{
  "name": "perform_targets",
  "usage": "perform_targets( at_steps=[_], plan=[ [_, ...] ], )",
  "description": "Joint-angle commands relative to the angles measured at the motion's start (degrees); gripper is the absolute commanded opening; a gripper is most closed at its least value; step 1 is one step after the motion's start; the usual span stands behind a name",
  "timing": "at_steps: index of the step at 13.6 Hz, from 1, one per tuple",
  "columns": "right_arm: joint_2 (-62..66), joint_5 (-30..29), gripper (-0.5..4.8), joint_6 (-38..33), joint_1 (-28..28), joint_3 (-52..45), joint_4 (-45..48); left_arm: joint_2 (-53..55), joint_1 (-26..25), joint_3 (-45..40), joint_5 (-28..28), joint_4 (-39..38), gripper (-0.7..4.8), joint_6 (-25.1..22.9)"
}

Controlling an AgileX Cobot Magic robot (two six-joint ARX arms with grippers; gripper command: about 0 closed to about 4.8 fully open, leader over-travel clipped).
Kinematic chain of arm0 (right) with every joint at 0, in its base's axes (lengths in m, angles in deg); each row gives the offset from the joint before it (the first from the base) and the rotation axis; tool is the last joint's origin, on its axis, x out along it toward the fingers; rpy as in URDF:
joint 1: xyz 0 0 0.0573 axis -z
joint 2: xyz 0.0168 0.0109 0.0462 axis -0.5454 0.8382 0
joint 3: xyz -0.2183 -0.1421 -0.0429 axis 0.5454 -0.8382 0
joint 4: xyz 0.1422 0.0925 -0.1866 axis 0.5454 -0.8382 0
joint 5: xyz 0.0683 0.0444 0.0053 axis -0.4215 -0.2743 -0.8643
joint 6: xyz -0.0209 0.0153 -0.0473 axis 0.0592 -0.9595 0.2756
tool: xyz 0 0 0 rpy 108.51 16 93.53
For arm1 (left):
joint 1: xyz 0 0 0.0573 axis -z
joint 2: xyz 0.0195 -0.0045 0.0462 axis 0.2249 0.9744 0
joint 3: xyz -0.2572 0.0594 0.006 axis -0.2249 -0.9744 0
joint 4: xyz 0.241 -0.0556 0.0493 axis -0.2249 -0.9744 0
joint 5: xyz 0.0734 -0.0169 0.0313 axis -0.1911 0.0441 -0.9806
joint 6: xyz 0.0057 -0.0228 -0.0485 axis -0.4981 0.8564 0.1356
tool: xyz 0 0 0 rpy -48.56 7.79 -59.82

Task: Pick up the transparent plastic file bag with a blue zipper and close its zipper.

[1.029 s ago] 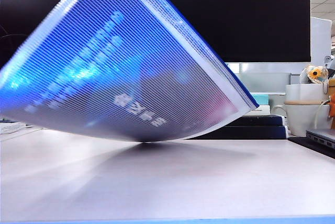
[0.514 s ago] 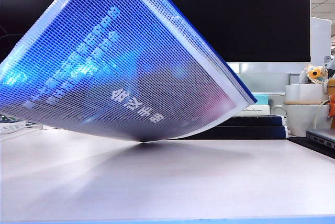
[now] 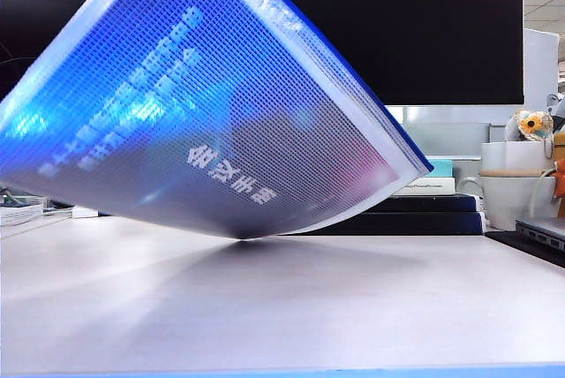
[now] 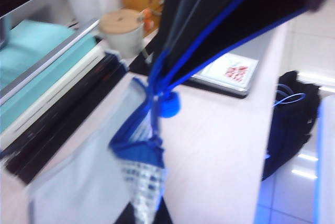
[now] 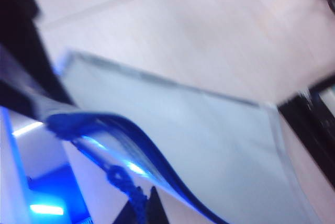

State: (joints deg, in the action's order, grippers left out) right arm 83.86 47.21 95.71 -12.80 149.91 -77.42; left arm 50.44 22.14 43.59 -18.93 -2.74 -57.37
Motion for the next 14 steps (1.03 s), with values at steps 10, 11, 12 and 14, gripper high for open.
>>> perform_targets(
  at_steps=[10,11,12,14],
  plan=[
    [-1.2,-13.1,-0.01,-1.9,11.5,-6.0,5.6,-1.0,-0.2,0.2,1.8,-4.8,0.6,-5.5],
    [-1.2,-18.4,-0.01,-4.0,11.5,-6.0,7.7,-0.9,-0.1,0.2,1.8,-2.4,2.27,-5.4],
    [-1.2,-20.4,-0.01,-5.4,11.4,-6.0,9.2,-0.7,-0.1,0.2,1.9,-1.5,2.74,-5.4],
    [-1.2,-23.1,-0.01,-8.2,11.3,-6.0,12.8,0.2,-0.1,0.2,1.8,0.1,3.21,-5.4]
  ],
)
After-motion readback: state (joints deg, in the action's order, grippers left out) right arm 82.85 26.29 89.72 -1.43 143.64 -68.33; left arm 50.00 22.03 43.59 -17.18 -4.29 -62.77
